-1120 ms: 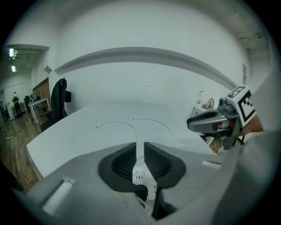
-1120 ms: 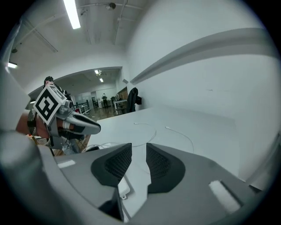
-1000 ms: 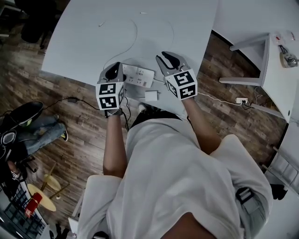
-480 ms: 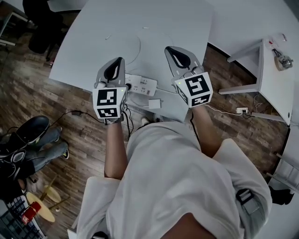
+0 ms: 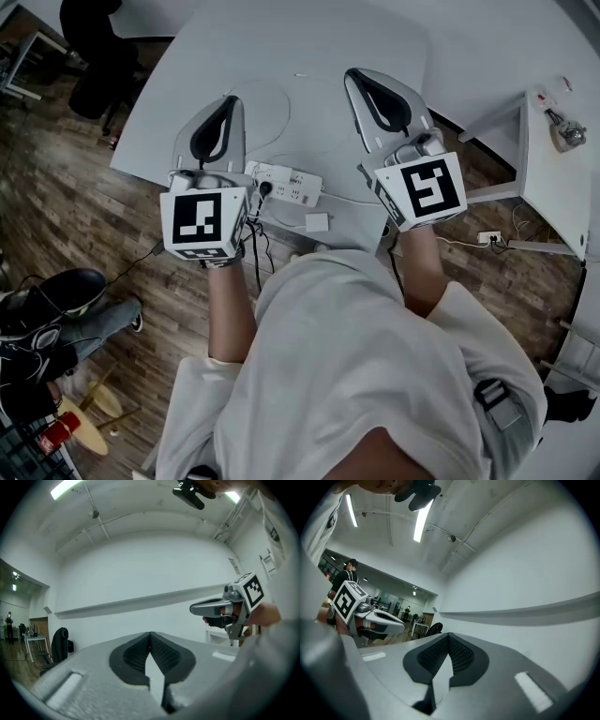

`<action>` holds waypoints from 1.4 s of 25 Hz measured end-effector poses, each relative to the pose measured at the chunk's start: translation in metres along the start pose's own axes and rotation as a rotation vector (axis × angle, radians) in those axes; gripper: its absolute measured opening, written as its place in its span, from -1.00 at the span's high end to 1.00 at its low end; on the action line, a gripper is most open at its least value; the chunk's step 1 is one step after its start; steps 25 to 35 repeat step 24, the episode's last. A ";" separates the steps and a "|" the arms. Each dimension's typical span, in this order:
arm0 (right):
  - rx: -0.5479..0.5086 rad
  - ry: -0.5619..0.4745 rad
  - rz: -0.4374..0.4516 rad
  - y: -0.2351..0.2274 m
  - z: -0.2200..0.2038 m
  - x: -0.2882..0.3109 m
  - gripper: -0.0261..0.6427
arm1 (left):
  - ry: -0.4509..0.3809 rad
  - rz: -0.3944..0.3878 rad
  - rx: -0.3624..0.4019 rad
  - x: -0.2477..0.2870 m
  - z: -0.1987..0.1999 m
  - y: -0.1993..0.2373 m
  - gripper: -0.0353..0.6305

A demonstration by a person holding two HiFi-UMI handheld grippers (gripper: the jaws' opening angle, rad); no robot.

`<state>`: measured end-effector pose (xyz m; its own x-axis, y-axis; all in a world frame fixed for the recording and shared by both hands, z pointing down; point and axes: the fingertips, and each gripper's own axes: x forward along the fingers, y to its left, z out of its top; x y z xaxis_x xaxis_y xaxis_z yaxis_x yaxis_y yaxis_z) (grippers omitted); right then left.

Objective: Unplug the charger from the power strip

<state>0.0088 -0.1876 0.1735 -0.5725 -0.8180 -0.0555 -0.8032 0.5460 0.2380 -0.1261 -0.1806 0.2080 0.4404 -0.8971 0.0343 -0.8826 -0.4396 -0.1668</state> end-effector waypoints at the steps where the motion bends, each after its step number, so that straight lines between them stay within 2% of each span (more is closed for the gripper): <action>1: -0.004 -0.007 0.001 0.002 0.004 0.000 0.92 | -0.010 0.002 0.004 -0.002 0.004 0.000 0.88; 14: 0.011 -0.017 0.006 0.008 0.009 -0.007 0.92 | -0.021 0.020 0.018 -0.013 0.009 0.002 0.88; 35: 0.033 -0.006 0.008 0.015 0.005 -0.009 0.92 | -0.020 -0.005 0.018 -0.014 0.009 -0.007 0.88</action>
